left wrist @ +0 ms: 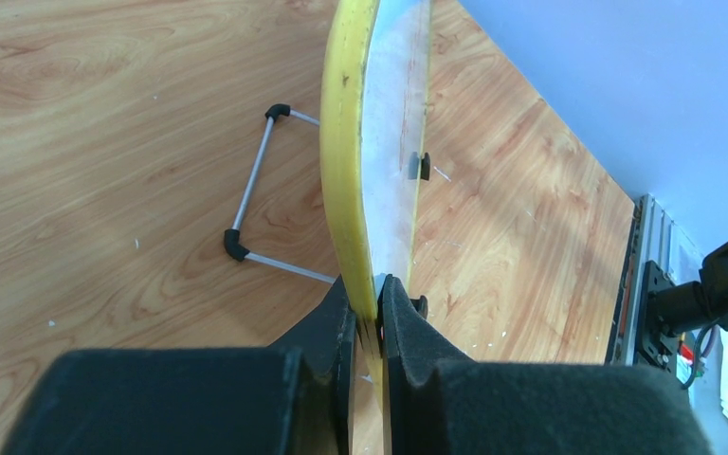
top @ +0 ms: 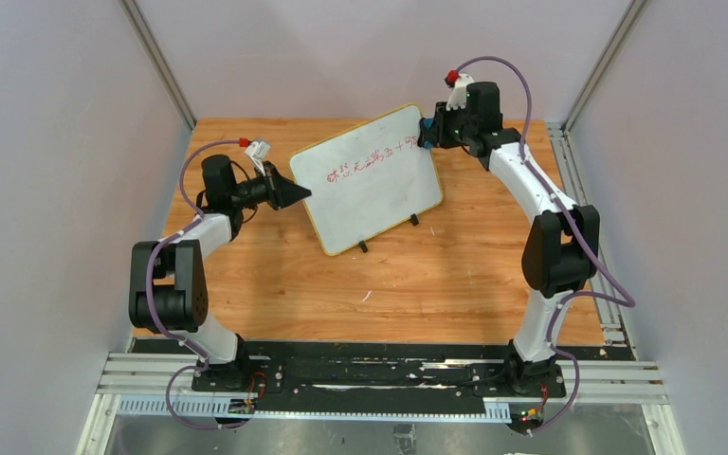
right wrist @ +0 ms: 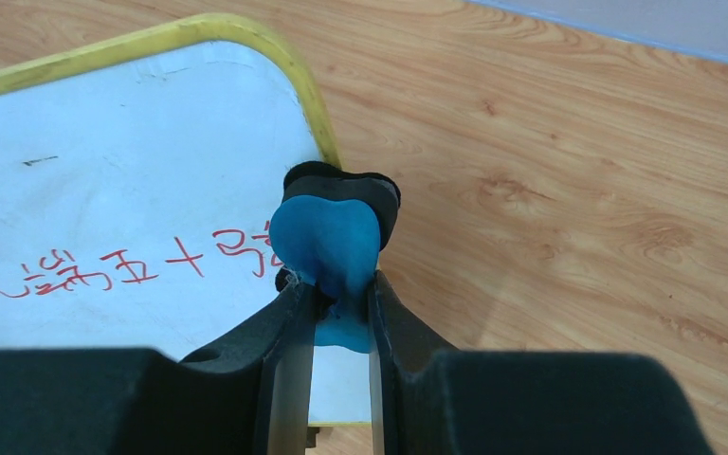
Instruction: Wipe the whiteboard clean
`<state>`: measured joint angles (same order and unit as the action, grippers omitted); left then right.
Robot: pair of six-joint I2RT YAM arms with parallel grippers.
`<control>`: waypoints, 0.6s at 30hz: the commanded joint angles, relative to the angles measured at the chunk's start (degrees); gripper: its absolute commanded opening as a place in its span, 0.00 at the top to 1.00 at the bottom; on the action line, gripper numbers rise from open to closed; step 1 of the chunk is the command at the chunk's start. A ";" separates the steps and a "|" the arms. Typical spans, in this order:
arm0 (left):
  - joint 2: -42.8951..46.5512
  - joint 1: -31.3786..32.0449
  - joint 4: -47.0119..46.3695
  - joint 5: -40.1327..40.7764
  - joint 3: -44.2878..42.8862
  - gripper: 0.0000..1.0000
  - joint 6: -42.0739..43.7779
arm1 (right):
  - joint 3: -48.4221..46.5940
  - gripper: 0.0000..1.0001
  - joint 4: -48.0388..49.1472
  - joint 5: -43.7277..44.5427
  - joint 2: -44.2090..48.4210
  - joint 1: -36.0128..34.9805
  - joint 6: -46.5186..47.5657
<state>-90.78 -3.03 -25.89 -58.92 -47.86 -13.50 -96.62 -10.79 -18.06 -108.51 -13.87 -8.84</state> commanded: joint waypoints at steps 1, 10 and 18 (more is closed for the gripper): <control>-0.76 0.13 4.09 7.59 0.66 1.00 9.23 | -3.02 0.99 -1.51 0.21 -2.50 -1.07 1.59; -1.15 0.13 4.16 7.50 0.65 1.00 9.24 | 0.56 0.99 -0.52 2.99 -2.50 -3.09 3.38; -1.29 0.15 4.21 7.50 0.65 1.00 9.36 | -0.39 0.99 -1.74 7.94 -3.08 -9.25 6.15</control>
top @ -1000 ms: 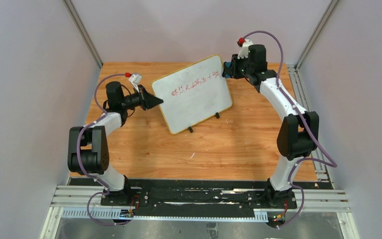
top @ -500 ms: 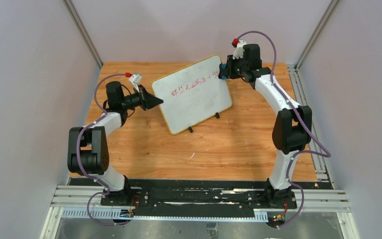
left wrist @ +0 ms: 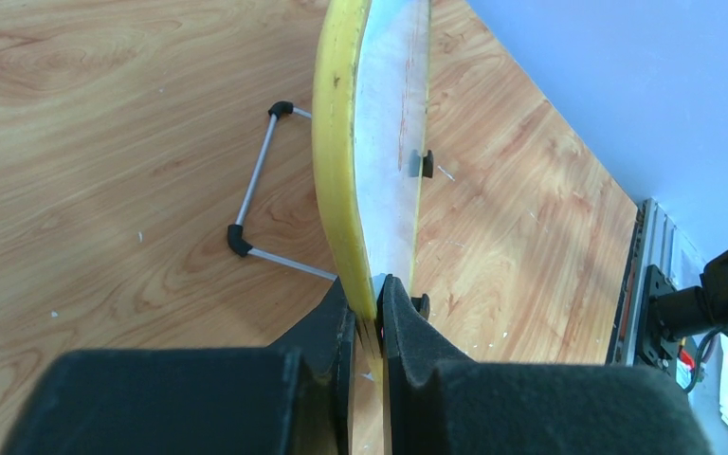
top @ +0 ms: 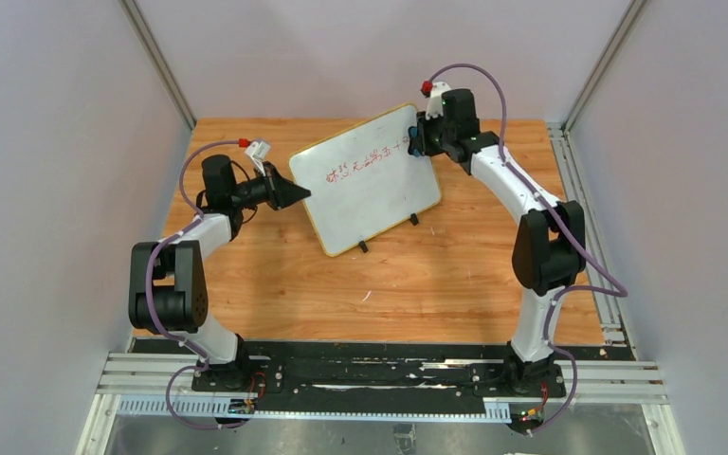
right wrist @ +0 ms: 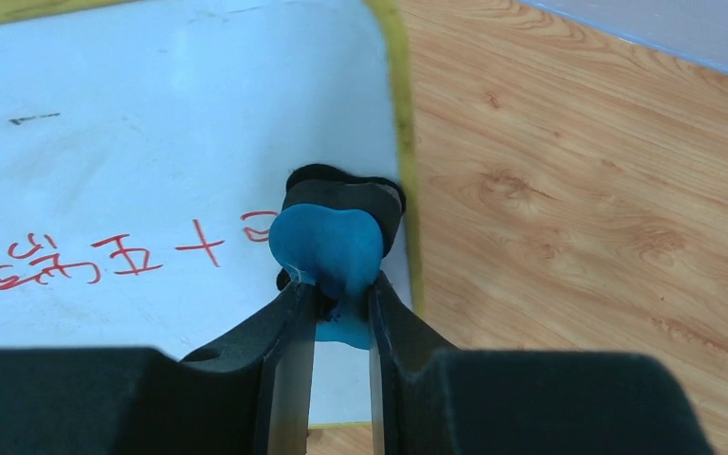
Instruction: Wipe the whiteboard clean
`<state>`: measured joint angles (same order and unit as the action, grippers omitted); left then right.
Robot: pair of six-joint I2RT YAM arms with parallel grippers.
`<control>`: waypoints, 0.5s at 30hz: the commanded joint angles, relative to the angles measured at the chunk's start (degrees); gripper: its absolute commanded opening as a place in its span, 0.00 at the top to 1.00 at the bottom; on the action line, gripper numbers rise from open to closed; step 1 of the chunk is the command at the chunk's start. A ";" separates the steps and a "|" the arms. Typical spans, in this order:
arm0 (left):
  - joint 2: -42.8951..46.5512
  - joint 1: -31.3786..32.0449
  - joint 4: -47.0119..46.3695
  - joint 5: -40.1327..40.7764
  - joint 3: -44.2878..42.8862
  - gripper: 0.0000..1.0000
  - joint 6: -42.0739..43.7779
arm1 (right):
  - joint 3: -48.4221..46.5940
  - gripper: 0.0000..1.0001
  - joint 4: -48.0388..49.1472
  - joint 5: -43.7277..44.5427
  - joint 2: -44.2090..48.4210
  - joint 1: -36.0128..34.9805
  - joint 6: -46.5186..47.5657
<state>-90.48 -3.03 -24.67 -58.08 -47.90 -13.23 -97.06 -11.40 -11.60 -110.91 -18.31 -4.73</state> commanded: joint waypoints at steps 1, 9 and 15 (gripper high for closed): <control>-1.49 0.13 2.96 6.67 0.72 1.00 9.10 | -0.12 0.99 -1.16 1.81 -0.90 -5.67 2.30; -1.50 0.17 3.13 6.50 0.77 1.00 9.01 | -0.41 0.99 -0.84 3.98 -1.55 -10.80 2.82; -1.45 0.13 3.57 6.42 0.79 1.00 9.44 | -1.34 0.99 -2.06 7.71 -2.31 -9.55 4.77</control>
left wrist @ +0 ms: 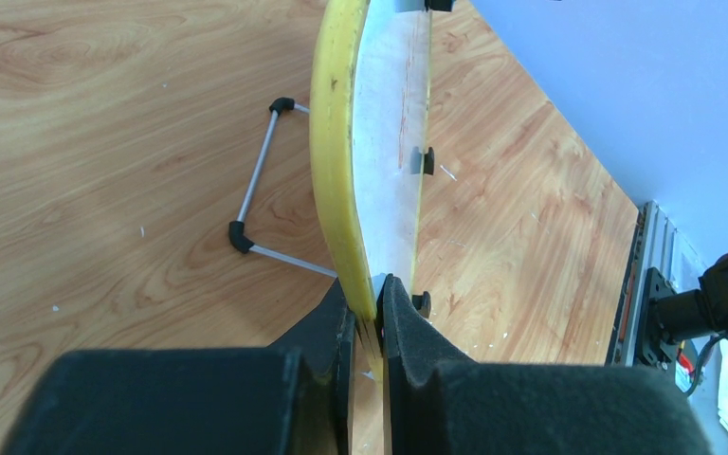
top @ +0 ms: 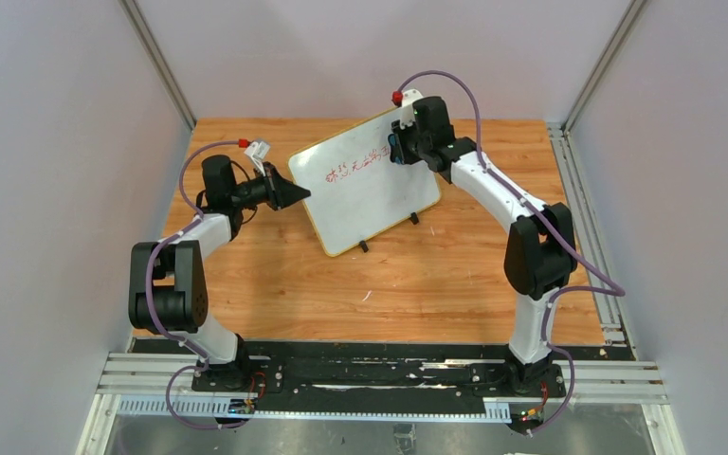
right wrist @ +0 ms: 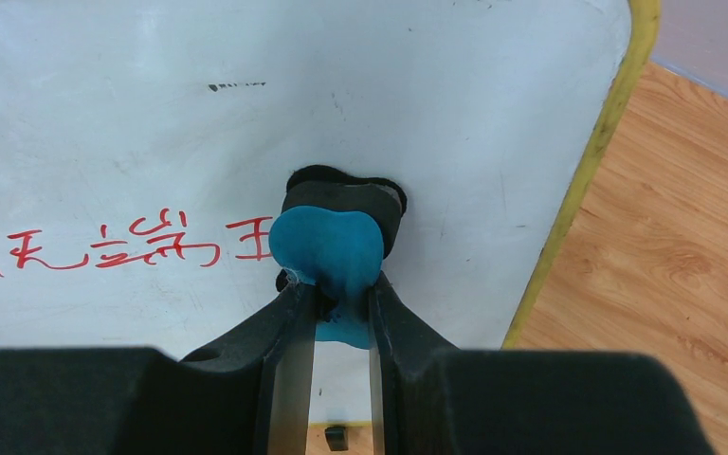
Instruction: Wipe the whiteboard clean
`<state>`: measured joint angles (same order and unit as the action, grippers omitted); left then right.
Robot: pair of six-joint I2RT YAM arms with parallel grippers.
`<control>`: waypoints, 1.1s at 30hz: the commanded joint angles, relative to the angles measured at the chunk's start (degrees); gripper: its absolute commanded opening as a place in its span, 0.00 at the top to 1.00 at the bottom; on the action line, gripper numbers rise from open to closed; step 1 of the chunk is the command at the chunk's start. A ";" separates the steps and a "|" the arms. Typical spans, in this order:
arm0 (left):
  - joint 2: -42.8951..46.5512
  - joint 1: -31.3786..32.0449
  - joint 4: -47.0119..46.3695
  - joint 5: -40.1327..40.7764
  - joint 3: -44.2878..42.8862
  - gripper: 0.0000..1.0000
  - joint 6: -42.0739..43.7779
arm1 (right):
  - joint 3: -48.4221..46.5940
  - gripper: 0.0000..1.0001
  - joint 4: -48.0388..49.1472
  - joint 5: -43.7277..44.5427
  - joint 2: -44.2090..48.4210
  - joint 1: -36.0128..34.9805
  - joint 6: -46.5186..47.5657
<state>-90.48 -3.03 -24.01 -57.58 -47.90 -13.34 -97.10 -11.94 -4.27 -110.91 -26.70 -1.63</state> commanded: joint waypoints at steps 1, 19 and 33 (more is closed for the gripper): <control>-1.46 0.13 2.92 5.89 0.74 1.00 9.56 | -1.53 0.99 -1.74 0.45 -2.37 -0.28 1.78; -1.65 0.13 5.45 6.06 -0.17 1.00 11.12 | -5.03 0.99 -3.54 -1.27 -4.14 12.69 1.98; -1.72 0.13 5.48 6.33 -0.26 1.00 10.96 | 1.97 0.99 -0.29 3.46 3.92 9.04 -1.38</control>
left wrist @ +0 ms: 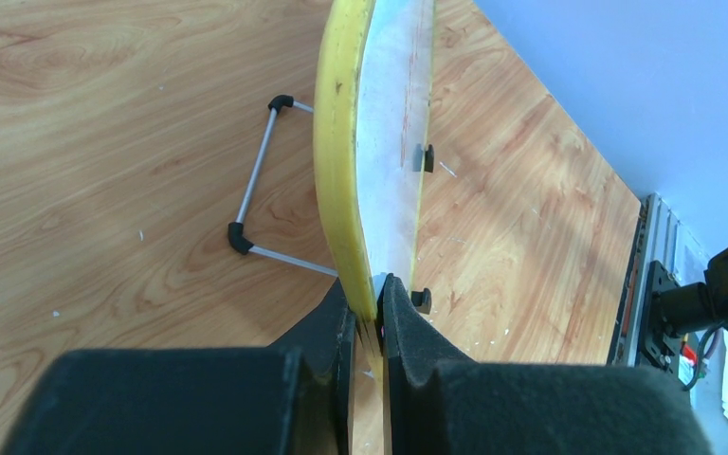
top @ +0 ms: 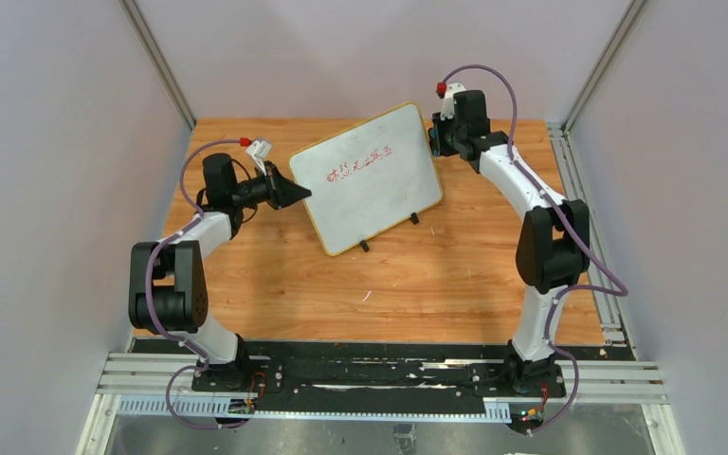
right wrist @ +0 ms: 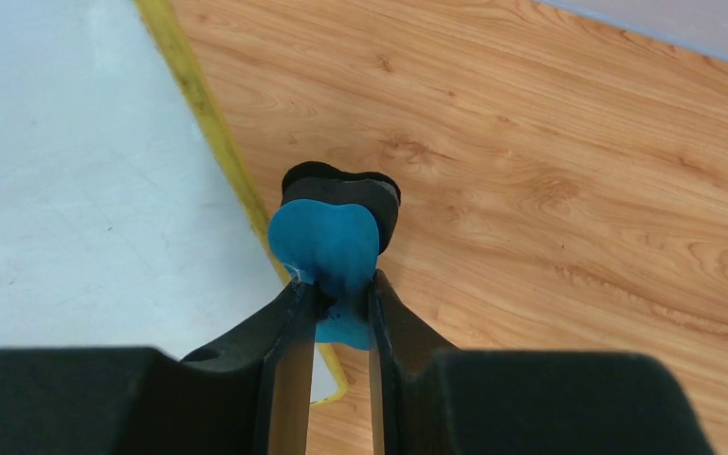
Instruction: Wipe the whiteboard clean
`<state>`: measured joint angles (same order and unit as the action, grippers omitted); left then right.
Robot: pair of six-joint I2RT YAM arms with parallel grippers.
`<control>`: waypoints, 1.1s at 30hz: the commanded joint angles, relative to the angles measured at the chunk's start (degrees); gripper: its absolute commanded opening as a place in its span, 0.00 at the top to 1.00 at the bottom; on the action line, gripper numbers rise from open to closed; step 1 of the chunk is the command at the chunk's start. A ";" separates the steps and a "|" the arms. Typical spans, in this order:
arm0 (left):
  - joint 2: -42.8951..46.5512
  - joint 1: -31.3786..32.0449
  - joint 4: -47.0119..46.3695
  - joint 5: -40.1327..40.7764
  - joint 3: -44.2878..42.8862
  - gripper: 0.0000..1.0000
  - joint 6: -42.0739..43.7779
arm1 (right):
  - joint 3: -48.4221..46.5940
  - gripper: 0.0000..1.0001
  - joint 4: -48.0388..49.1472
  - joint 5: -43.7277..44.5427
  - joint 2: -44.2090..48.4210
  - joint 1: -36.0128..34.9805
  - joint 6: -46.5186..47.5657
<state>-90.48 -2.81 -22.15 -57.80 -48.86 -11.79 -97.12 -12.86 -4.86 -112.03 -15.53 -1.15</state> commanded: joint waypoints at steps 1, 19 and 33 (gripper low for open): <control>-1.73 -0.09 3.66 6.56 0.70 1.00 9.37 | 2.06 0.99 -0.13 6.52 5.62 -2.47 -1.84; -1.56 -0.09 3.61 6.64 0.78 1.00 9.41 | 4.63 0.99 2.35 -0.34 6.58 -6.09 -0.50; -1.67 -0.09 3.84 6.74 0.68 1.00 9.59 | 2.42 0.99 1.85 -1.47 2.98 -13.17 -0.61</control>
<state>-90.48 -2.81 -22.11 -57.76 -48.86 -11.68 -93.21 -11.84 -5.52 -108.27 -25.98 -1.50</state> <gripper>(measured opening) 0.117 0.231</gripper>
